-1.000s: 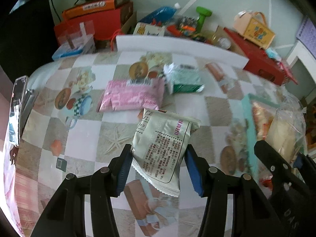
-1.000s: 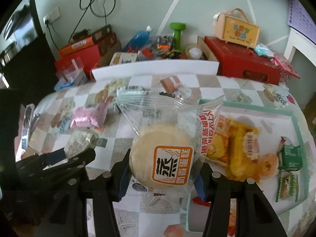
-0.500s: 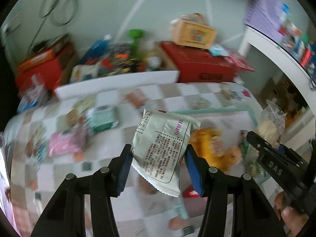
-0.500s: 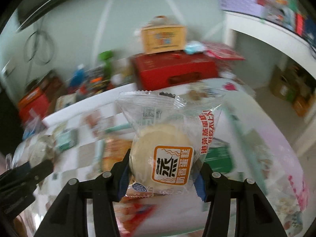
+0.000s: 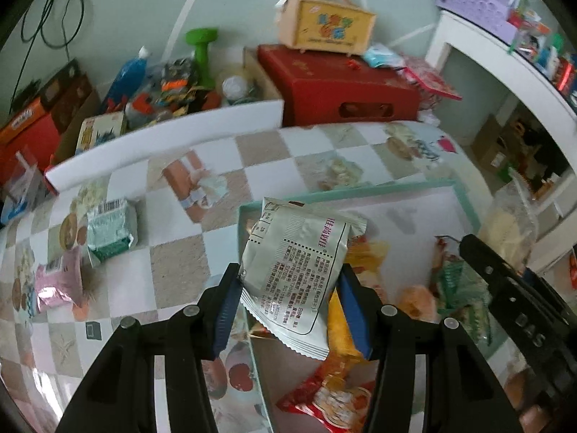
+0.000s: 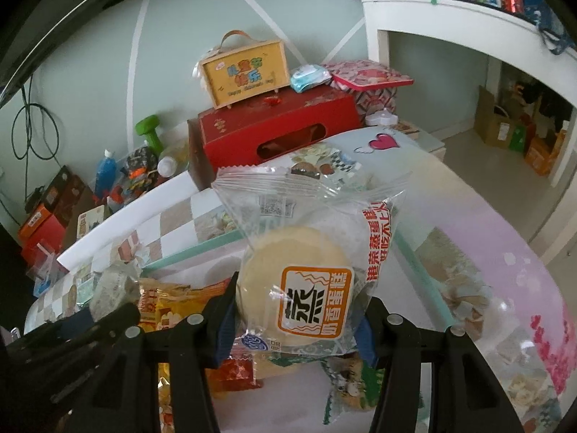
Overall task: Organize snacks
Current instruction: 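Lower both bags into the tray and open both tools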
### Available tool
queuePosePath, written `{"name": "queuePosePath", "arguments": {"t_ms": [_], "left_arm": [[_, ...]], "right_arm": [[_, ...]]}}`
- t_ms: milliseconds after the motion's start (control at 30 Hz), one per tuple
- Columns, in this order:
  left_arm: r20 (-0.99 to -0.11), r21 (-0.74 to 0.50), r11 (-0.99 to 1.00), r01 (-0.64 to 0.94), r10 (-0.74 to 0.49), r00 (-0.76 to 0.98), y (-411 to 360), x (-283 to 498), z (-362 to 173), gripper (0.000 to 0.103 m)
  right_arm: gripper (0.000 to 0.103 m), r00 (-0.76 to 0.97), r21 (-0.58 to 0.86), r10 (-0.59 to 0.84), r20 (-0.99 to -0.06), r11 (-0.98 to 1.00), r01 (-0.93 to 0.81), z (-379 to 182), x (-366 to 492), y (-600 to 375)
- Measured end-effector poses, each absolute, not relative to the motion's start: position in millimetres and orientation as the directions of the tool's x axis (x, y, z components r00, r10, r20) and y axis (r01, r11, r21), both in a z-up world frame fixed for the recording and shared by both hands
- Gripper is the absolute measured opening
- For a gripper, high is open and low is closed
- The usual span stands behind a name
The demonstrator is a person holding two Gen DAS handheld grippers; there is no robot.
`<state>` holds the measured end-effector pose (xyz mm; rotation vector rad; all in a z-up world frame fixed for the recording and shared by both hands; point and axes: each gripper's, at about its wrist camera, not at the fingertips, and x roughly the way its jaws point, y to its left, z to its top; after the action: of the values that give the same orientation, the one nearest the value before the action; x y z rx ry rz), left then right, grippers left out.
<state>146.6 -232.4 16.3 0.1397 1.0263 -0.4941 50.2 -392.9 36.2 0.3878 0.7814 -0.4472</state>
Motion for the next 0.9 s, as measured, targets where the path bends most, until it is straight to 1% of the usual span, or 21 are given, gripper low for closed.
{"name": "queuePosePath", "arguments": {"t_ms": [200,400,433,500,567,633,667,700,733,767,833,900], "left_arm": [[-0.861,-0.109,0.872,0.476,-0.322,0.393,-247.3,142.0,-0.6,0.055],[-0.863,-0.1,0.854,0.51,-0.33,0.383,-263.6,134.7,-3.8,0.056],[-0.862,-0.103,0.854,0.511,-0.333,0.382,-263.8,133.8,-3.6,0.057],[-0.862,-0.104,0.857,0.505,-0.331,0.383,-262.2,133.8,-3.2,0.064],[-0.86,-0.106,0.861,0.497,-0.33,0.39,-258.5,133.6,-0.9,0.064],[-0.857,-0.107,0.865,0.491,-0.33,0.395,-255.3,133.0,2.4,0.068],[-0.854,-0.109,0.866,0.488,-0.333,0.4,-252.9,132.1,5.0,0.073],[-0.852,-0.108,0.868,0.485,-0.332,0.404,-251.2,131.3,7.0,0.075],[-0.849,-0.109,0.869,0.483,-0.334,0.41,-248.5,130.0,9.6,0.075],[-0.846,-0.111,0.87,0.48,-0.337,0.414,-245.6,129.0,11.8,0.075],[-0.842,-0.119,0.874,0.471,-0.34,0.418,-238.6,127.8,14.9,0.076],[-0.842,-0.118,0.887,0.446,-0.328,0.429,-228.2,126.9,17.4,0.08]], "right_arm": [[0.057,0.627,0.154,-0.213,-0.749,0.864,0.479,27.0,62.2,-385.5],[0.058,0.623,0.138,-0.221,-0.75,0.87,0.473,27.4,63.8,-382.6],[0.058,0.619,0.129,-0.229,-0.751,0.869,0.478,27.4,64.0,-382.3],[0.058,0.605,0.106,-0.248,-0.757,0.867,0.488,26.9,65.0,-382.0],[0.058,0.6,0.105,-0.249,-0.76,0.864,0.492,26.4,64.8,-383.2],[0.061,0.598,0.106,-0.252,-0.761,0.861,0.498,26.9,63.4,-384.6],[0.062,0.598,0.103,-0.256,-0.76,0.861,0.499,28.0,62.8,-384.8],[0.064,0.598,0.099,-0.26,-0.758,0.861,0.499,29.0,62.5,-384.4],[0.065,0.599,0.096,-0.264,-0.756,0.86,0.5,30.5,61.9,-384.1],[0.069,0.599,0.096,-0.266,-0.755,0.86,0.501,31.6,61.7,-384.0],[0.071,0.598,0.087,-0.274,-0.753,0.86,0.503,34.2,61.1,-382.8],[0.074,0.594,0.076,-0.28,-0.754,0.861,0.502,35.9,61.2,-381.4]]}}
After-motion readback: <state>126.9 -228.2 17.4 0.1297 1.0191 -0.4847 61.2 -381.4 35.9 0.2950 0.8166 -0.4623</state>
